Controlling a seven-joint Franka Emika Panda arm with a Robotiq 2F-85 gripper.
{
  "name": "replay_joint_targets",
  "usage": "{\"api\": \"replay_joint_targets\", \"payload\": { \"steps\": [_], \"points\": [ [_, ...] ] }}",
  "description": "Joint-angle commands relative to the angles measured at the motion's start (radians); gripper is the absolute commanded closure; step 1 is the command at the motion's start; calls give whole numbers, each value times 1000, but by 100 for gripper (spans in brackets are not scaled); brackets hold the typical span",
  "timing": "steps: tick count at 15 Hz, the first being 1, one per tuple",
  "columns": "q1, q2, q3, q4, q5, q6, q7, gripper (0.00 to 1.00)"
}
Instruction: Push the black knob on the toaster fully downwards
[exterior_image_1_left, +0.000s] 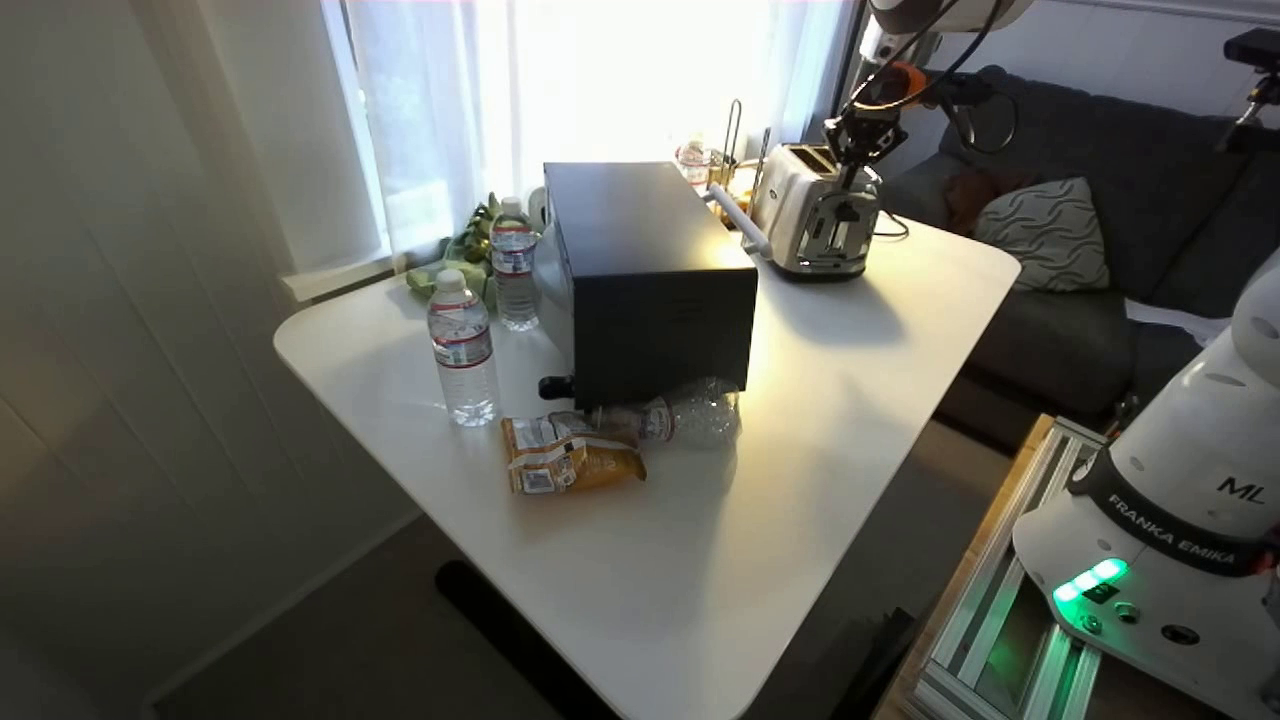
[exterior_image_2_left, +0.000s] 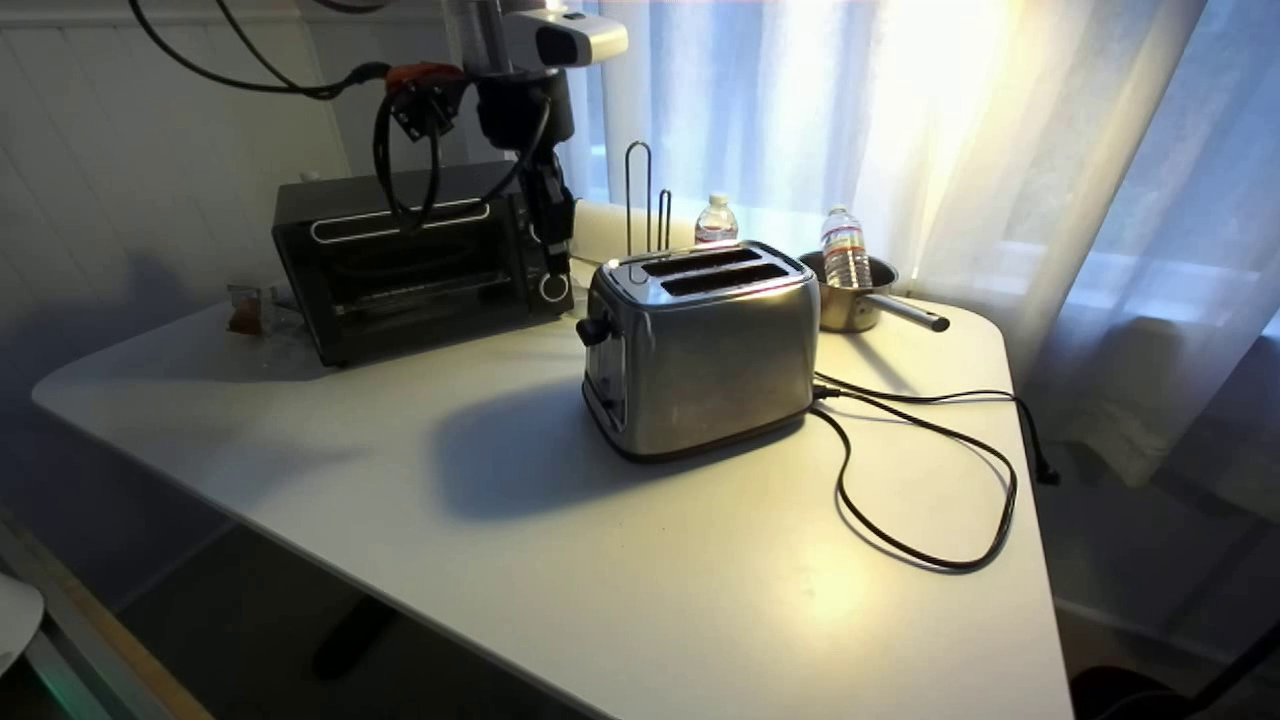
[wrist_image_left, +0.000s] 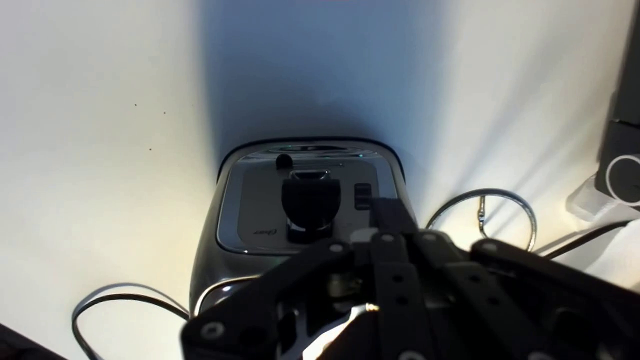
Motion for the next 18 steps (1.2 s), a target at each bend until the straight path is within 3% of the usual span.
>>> {"api": "replay_joint_targets", "payload": {
  "steps": [1, 18],
  "points": [
    [2, 60, -13, 19, -66, 57, 72, 100],
    [27, 182, -54, 55, -163, 98, 190, 100]
  ]
}}
